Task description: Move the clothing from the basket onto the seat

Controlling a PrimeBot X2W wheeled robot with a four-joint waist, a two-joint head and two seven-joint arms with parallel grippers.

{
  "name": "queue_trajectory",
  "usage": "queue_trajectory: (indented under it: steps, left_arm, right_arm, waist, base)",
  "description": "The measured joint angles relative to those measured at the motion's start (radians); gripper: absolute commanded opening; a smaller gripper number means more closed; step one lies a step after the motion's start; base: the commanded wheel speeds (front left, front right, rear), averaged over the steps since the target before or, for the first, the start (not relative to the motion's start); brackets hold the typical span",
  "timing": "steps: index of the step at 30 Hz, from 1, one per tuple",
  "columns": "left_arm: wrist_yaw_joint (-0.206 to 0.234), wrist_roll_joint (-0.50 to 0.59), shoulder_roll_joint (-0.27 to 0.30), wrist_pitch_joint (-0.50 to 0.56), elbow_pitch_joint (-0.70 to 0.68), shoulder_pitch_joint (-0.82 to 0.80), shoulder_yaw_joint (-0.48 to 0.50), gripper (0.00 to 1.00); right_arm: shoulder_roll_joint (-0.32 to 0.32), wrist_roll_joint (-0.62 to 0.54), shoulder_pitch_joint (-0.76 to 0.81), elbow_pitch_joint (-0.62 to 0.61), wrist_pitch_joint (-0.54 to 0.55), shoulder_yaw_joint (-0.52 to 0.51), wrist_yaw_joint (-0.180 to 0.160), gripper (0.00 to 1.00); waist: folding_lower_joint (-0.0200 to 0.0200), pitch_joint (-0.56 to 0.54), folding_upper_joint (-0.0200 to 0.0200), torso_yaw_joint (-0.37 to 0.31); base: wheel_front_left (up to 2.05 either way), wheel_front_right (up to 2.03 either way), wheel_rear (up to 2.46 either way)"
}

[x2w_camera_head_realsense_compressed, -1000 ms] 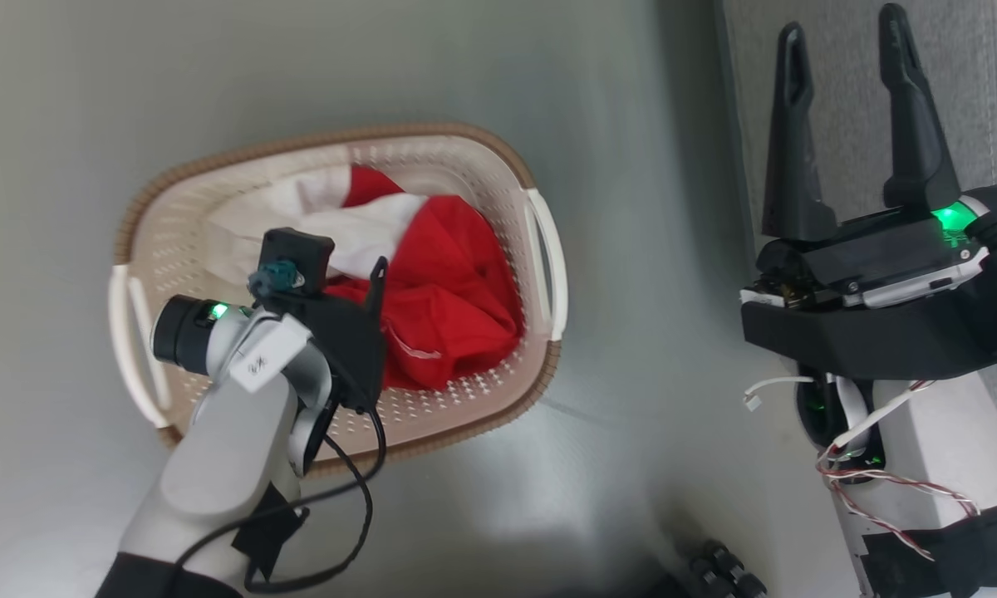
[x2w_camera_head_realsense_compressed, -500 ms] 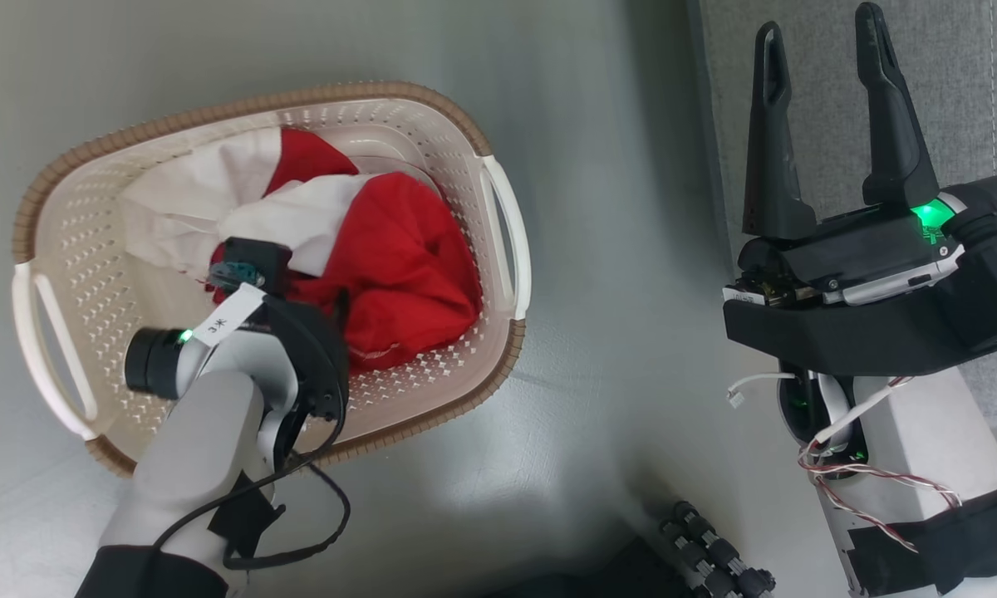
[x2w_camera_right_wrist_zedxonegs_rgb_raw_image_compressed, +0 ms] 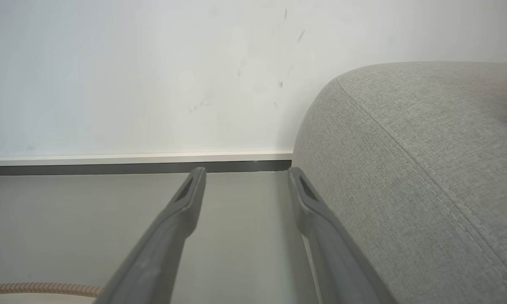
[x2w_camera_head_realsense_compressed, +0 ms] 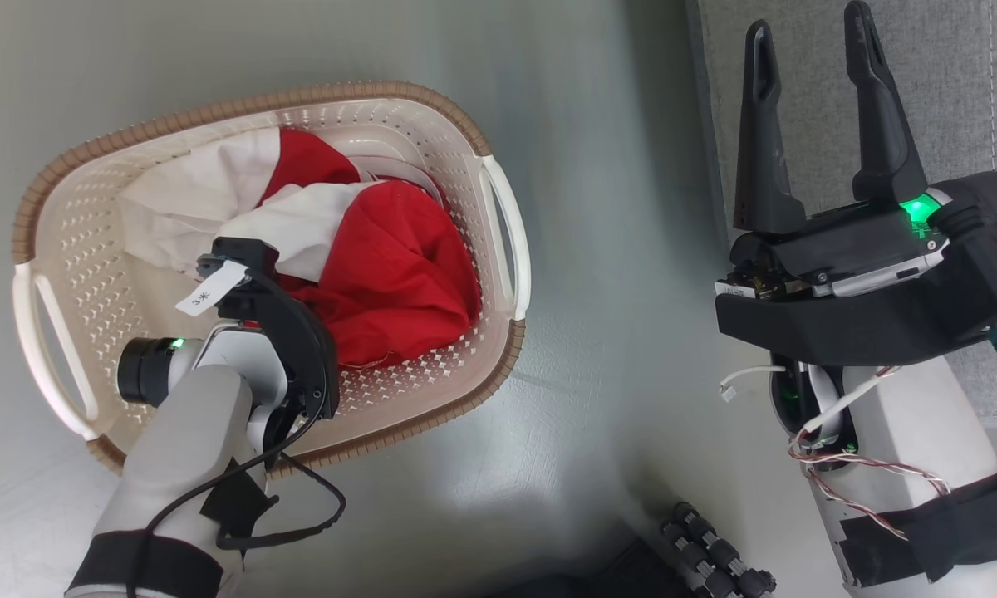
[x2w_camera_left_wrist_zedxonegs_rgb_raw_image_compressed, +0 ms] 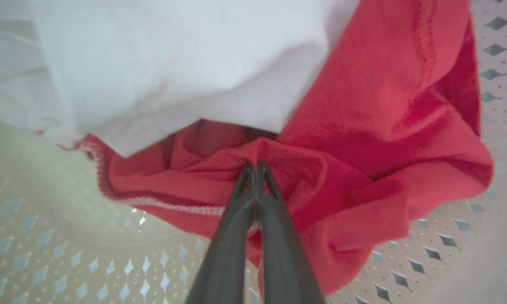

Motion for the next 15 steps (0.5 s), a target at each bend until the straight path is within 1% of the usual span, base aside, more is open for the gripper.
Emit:
queue_trajectory:
  steps: [1,4,6,10,12,15]
  left_arm:
    - [-0.008,0.0,0.0,0.0,0.005,-0.001,0.0,0.0]
    - [-0.008,0.0,-0.004,-0.003,0.021,-0.008,-0.002,0.0]
    - [-0.016,0.0,-0.004,-0.017,0.025,-0.01,-0.002,0.0]
    - [-0.017,0.0,-0.007,-0.053,0.031,-0.01,-0.004,0.0]
    - [-0.025,-0.006,-0.009,-0.074,0.034,-0.009,0.0,0.0]
    - [-0.026,-0.011,-0.016,-0.102,0.035,-0.009,0.002,0.0]
  right_arm:
    - [0.0,0.0,0.0,0.005,-0.001,0.0,0.0,1.0]
    - [0.0,0.0,0.0,0.022,-0.002,0.0,0.0,1.0]
    - [0.0,0.0,-0.001,0.036,-0.005,0.002,0.0,1.0]
    - [-0.003,-0.002,-0.002,0.063,-0.009,0.002,0.004,1.0]
    - [-0.01,-0.002,-0.002,0.078,-0.01,0.002,0.009,1.0]
    - [-0.021,-0.002,-0.002,0.098,-0.01,-0.001,0.01,1.0]
  waist:
    - [0.0,-0.002,0.0,0.001]
    - [0.0,-0.013,0.0,0.006]
    - [0.0,-0.022,0.0,0.009]
    - [0.0,-0.049,-0.0001,0.018]
    - [0.0,-0.065,-0.0001,0.024]
    - [0.0,-0.092,-0.0002,0.035]
  base:
    - [0.0,0.0,0.0]
    - [0.0,0.0,0.0]
    - [0.0,0.0,0.0]
    - [0.0,0.0,0.0]
    - [0.0,0.0,0.0]
    - [0.0,0.0,0.0]
